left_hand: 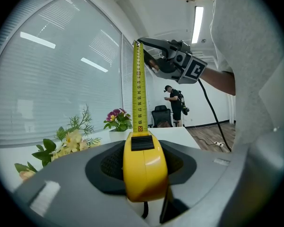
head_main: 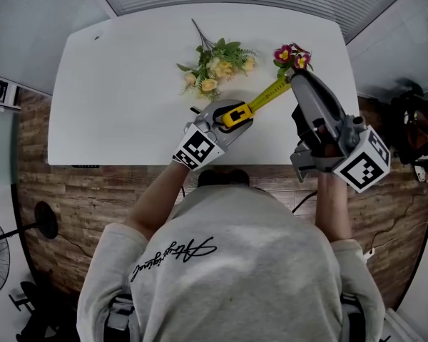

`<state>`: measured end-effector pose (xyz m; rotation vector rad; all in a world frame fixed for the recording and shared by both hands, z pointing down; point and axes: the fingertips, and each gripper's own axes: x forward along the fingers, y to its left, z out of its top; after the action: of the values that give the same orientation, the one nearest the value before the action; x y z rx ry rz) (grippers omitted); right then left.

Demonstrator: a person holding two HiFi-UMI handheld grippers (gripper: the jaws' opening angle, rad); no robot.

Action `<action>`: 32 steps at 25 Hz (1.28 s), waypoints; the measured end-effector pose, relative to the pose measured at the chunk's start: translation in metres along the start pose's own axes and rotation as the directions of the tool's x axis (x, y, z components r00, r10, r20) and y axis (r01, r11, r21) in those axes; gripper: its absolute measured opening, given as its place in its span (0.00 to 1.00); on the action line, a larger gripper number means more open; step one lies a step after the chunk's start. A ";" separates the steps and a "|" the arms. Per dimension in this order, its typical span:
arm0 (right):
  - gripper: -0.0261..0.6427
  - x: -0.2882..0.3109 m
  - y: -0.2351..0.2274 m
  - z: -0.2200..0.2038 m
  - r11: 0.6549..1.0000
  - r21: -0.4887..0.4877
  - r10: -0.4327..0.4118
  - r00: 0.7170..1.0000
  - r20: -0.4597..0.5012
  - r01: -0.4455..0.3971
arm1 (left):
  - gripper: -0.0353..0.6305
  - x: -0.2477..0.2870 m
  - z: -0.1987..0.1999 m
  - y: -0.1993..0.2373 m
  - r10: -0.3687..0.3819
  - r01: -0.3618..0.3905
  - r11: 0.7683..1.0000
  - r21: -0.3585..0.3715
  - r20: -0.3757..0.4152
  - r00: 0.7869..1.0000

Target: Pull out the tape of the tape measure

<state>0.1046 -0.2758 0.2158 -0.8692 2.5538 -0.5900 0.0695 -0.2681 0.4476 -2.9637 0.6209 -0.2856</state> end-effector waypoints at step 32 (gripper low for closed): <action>0.11 -0.006 -0.022 -0.063 0.996 0.047 -0.075 0.995 -0.073 0.079 | 0.31 -0.001 0.000 -0.001 0.008 -0.008 1.000 0.011 0.000 1.000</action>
<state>0.0902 -0.2714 0.2813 -0.9489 2.5661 -0.7168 0.0688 -0.2668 0.4471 -2.9495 0.6295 -0.2875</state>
